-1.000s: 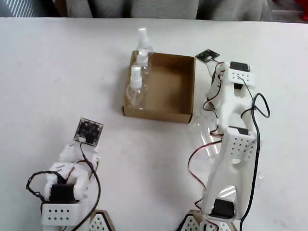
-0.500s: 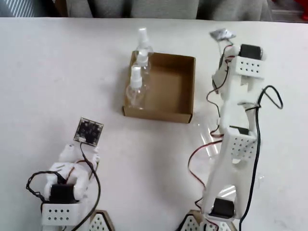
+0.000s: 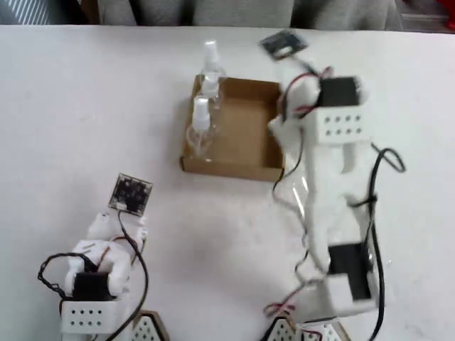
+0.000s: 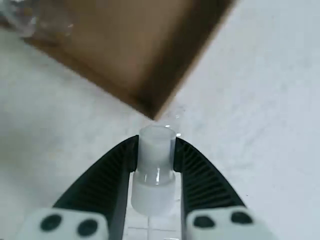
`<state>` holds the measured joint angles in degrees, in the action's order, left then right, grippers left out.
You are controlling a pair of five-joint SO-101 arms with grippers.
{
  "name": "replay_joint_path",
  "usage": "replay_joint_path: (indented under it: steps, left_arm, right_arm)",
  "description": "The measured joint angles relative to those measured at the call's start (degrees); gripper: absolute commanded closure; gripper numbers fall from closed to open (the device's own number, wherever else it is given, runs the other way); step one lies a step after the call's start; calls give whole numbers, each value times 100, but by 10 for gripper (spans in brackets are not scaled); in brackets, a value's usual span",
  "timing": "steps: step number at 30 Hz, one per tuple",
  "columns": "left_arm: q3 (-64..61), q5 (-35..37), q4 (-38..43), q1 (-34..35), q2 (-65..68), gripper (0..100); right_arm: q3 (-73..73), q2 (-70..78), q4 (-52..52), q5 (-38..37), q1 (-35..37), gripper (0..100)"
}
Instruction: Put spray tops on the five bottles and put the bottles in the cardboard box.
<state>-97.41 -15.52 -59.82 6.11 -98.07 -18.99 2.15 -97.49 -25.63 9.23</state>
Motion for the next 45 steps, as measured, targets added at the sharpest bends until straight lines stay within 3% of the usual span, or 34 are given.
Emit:
replay_joint_path:
  steps: [8, 18, 23, 31, 39, 45]
  left_arm:
    - [0, 0, 0, 0, 0, 976]
    - [0, 0, 0, 0, 0, 976]
    - [0, 18, -9, 35, 9, 976]
    - [0, 26, -9, 70, 18, 976]
    - [0, 26, -9, 70, 18, 976]
    - [0, -18, -9, 53, 0, 976]
  right_arm:
    - [2356, -1591, 527, 0, 2215, 982]
    - [4712, -1635, 3103, 0, 3930, 981]
    - [5099, -1345, 4123, 35, 4255, 972]
    - [5073, -958, 4325, 167, 4316, 757]
    - [4932, -1011, 4325, 519, 4404, 752]
    - [4633, -1732, 3587, 519, 4088, 752]
